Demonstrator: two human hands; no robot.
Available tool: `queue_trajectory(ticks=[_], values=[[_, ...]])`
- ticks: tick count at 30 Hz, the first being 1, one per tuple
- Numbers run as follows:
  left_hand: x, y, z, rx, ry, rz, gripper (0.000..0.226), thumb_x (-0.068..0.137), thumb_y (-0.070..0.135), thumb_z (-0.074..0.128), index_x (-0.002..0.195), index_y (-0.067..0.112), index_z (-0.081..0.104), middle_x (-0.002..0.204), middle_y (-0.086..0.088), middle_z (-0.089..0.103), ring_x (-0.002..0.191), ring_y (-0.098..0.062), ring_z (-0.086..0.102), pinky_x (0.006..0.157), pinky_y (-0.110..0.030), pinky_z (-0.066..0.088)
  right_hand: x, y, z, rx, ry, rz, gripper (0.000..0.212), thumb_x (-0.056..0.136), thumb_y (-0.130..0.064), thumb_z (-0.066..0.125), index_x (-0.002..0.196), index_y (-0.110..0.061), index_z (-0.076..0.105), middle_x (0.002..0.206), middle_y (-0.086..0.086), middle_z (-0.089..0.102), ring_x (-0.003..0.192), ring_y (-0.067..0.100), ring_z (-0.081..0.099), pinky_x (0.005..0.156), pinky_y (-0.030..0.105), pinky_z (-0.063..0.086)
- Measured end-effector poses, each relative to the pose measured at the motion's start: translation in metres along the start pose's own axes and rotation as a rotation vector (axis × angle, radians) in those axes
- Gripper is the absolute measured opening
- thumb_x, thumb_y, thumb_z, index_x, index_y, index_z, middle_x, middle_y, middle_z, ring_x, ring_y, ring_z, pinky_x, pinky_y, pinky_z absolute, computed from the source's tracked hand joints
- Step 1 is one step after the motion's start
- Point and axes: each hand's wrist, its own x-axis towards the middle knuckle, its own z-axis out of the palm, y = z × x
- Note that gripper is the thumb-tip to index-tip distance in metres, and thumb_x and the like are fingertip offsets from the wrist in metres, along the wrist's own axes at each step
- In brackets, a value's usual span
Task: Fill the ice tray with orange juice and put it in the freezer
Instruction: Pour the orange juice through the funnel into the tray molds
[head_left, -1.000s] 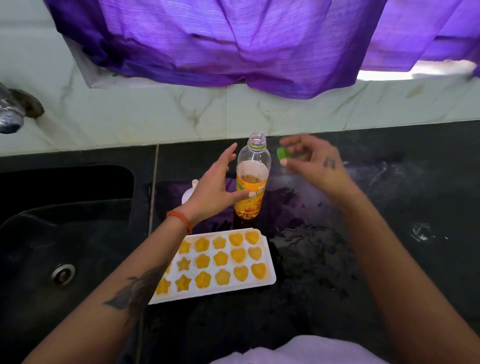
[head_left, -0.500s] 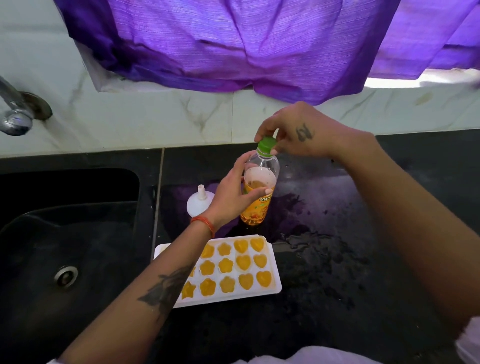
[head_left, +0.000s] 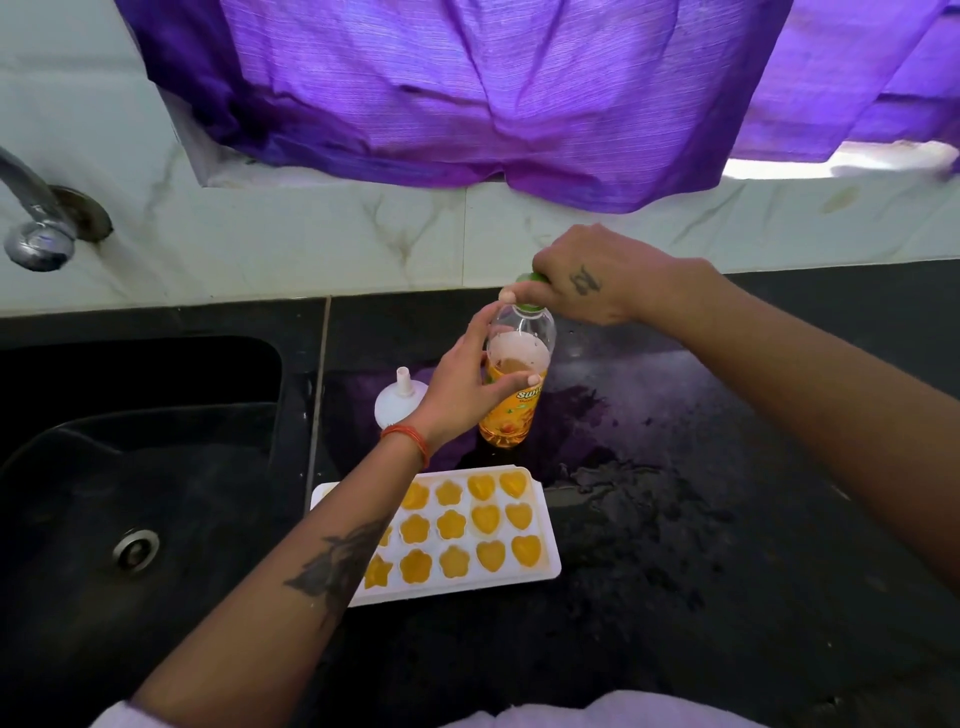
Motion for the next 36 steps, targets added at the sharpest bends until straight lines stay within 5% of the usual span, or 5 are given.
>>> queue_trajectory(ticks=[4, 8, 19, 25, 36], values=[[-0.001, 0.001, 0.000, -0.009, 0.000, 0.012, 0.080, 0.079, 0.028, 0.074, 0.142, 0.033, 0.024, 0.136, -0.003, 0.048, 0.113, -0.019, 0.055, 0.087, -0.026, 0.052, -0.005, 0.009, -0.012, 0.138, -0.006, -0.114, 0.060, 0.084, -0.044, 0.059, 0.136, -0.017, 0.047, 0.121, 0.014, 0.061, 0.102, 0.025, 0.061, 0.083, 0.032, 0.046], [0.000, 0.002, -0.002, -0.024, -0.004, 0.009, 0.079, 0.080, 0.025, 0.074, 0.141, 0.031, 0.025, 0.132, -0.004, 0.050, 0.110, -0.018, 0.057, 0.083, -0.021, 0.052, 0.003, 0.000, -0.011, 0.098, 0.049, -0.260, 0.036, 0.089, -0.017, 0.058, 0.125, -0.016, 0.058, 0.117, 0.011, 0.064, 0.103, 0.024, 0.058, 0.084, 0.025, 0.039], [-0.003, 0.005, -0.002, 0.001, -0.027, -0.007, 0.082, 0.081, 0.025, 0.072, 0.145, 0.031, 0.020, 0.135, -0.003, 0.050, 0.113, -0.016, 0.055, 0.085, -0.021, 0.049, 0.004, 0.000, 0.013, -0.207, 0.161, -0.124, 0.060, 0.091, -0.057, 0.031, 0.094, -0.003, 0.056, 0.080, 0.012, 0.060, 0.062, 0.020, 0.048, 0.059, 0.030, 0.036], [-0.001, 0.006, -0.004, 0.001, -0.037, -0.017, 0.080, 0.080, 0.024, 0.073, 0.143, 0.032, 0.023, 0.136, -0.006, 0.048, 0.112, -0.018, 0.056, 0.083, -0.020, 0.049, 0.003, 0.011, -0.003, 0.181, 0.014, -0.261, 0.048, 0.088, -0.030, 0.061, 0.132, -0.014, 0.049, 0.115, 0.009, 0.063, 0.095, 0.019, 0.058, 0.079, 0.024, 0.040], [-0.001, 0.006, -0.001, 0.022, -0.034, 0.015, 0.080, 0.080, 0.026, 0.074, 0.140, 0.038, 0.022, 0.134, -0.001, 0.050, 0.112, -0.015, 0.055, 0.085, -0.020, 0.049, 0.004, -0.003, 0.011, -0.171, 0.182, -0.096, 0.061, 0.092, -0.056, 0.029, 0.090, -0.003, 0.059, 0.080, 0.011, 0.061, 0.069, 0.026, 0.055, 0.062, 0.030, 0.037]])
